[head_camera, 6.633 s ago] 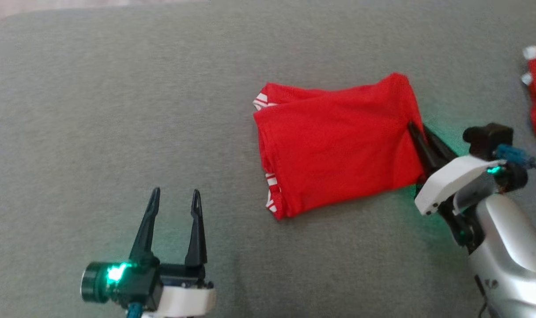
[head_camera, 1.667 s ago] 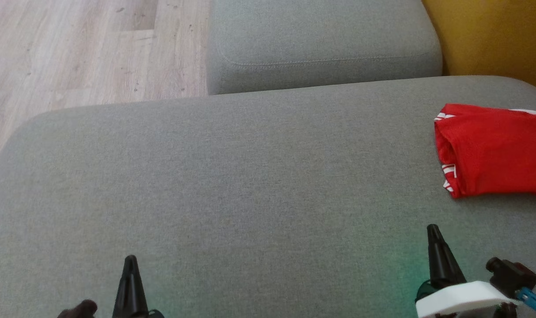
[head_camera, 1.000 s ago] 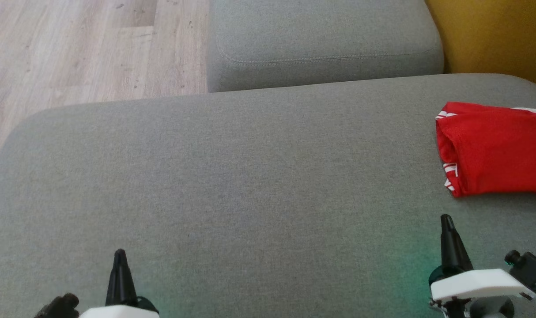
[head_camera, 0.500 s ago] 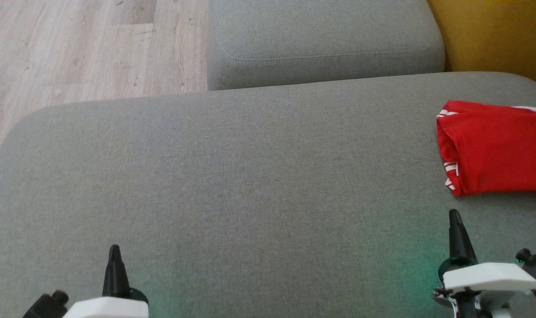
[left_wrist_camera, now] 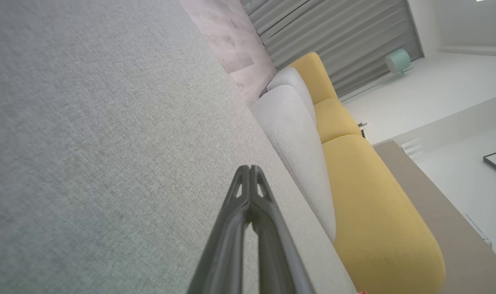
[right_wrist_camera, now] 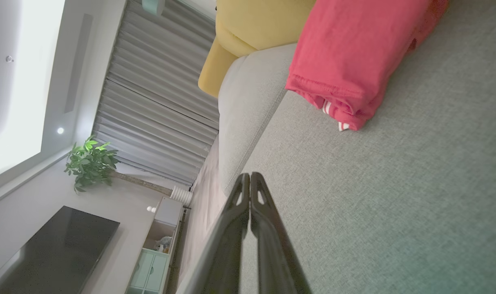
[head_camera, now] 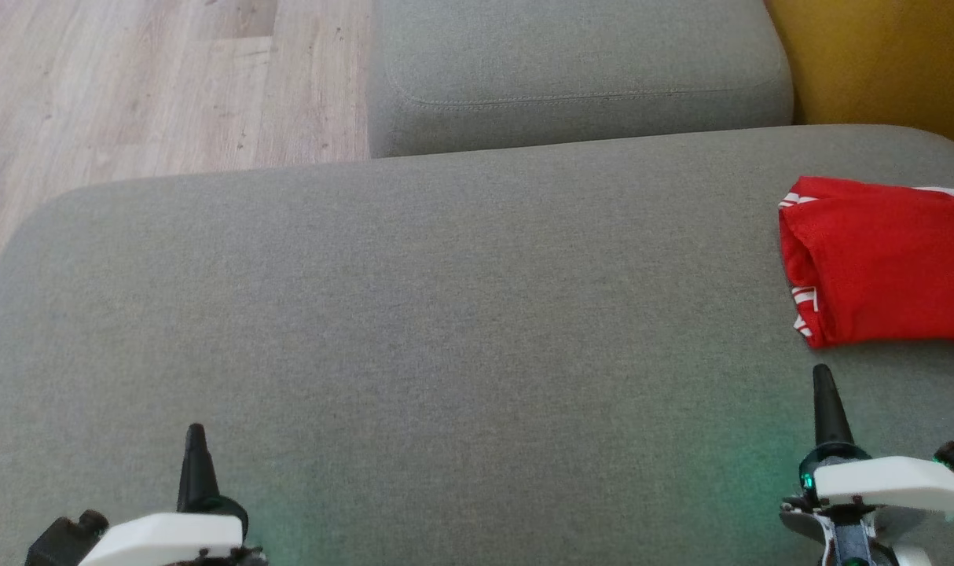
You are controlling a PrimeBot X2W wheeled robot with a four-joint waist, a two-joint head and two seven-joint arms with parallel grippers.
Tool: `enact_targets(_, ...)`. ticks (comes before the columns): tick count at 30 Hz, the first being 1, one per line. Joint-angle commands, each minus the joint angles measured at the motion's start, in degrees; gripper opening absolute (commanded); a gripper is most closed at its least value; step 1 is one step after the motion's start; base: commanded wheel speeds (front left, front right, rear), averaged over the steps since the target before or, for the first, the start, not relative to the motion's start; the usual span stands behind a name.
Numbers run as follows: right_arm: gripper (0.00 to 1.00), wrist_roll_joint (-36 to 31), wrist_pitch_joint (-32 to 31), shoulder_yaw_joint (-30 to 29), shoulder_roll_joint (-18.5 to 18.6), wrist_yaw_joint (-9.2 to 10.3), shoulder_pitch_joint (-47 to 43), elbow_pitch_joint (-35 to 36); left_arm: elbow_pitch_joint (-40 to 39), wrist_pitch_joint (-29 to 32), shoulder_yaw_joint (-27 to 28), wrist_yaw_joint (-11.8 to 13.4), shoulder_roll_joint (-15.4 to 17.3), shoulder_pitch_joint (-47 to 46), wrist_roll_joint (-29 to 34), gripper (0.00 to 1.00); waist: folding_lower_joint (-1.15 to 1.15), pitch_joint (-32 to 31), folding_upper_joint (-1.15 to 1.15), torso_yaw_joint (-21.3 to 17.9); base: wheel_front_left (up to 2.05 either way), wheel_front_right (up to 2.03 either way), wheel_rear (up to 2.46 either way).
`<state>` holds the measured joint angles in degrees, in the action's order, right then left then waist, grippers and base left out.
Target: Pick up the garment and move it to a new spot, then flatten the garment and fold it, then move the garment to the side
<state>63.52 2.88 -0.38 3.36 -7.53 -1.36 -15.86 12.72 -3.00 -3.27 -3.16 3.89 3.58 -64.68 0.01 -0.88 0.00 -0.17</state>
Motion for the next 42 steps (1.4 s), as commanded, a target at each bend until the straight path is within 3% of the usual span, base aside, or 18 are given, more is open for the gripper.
enact_targets(1, 0.0, 2.5, -0.7, 0.3, 1.1, 0.03, 3.3, 1.9, -1.3, 0.6, 2.1, -0.7, 0.8, -3.4, -2.3, 0.0, 0.0, 0.1, 0.0, 0.0, 0.0, 0.0, 0.0)
enact_targets(42, 0.0, 30.4, -7.7, -4.1, 1.0, 0.04, 7.4, 2.0, 1.2, 7.7, 7.5, -4.3, 0.6, -9.6, -29.4, 0.0, -0.01, 1.1, 0.0, 0.2, 0.0, 0.0, 0.0)
